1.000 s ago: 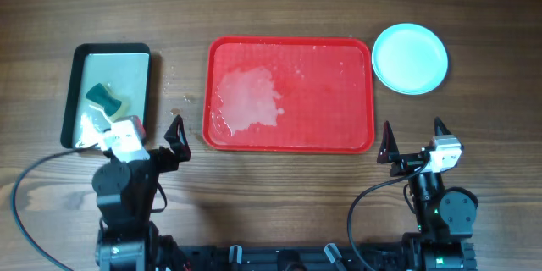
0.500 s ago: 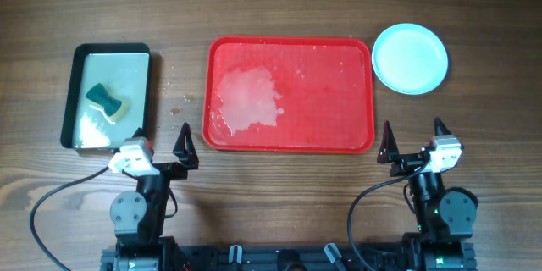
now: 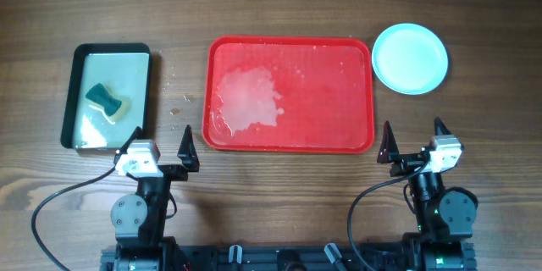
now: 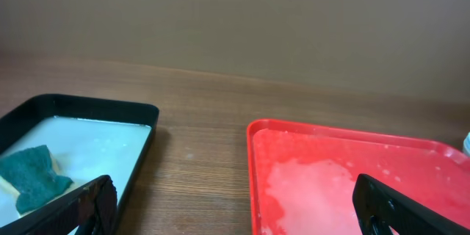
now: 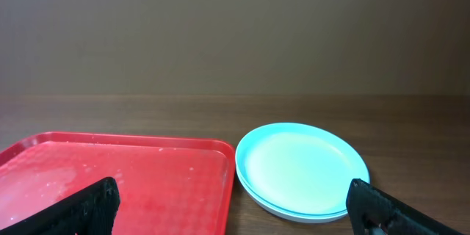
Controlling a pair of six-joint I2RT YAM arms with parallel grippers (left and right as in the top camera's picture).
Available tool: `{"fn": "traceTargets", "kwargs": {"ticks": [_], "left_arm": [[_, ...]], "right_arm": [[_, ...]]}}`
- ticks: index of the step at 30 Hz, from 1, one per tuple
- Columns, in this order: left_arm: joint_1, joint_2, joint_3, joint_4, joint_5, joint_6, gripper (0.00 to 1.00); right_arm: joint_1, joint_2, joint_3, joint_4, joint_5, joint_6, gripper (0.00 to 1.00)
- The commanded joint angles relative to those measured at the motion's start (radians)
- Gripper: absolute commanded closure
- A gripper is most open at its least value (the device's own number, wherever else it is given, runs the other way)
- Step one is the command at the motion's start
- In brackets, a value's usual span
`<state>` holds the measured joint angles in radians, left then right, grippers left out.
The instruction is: Clean dirty plates on tray and stack at the side
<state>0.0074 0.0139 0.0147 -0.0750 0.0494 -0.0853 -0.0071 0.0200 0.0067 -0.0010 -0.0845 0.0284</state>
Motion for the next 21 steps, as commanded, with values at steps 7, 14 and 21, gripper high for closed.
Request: {"fn": "traceTargets", "kwargs": {"ticks": [7,14,21], "left_arm": [[-0.005,-0.011,-0.009,-0.003,-0.025,0.056,0.00],[-0.006,-0.011,-0.009,-0.003,-0.026,0.083,0.00],[-0.006,-0.011,-0.009,-0.003,-0.025,0.086,0.00]], "right_arm": [[0.003,-0.010,-0.001,0.003,0.010,0.000,0.00],[0.003,-0.010,-0.002,0.003,0.010,0.000,0.00],[0.003,-0.010,-0.002,0.003,0.010,0.000,0.00]]}}
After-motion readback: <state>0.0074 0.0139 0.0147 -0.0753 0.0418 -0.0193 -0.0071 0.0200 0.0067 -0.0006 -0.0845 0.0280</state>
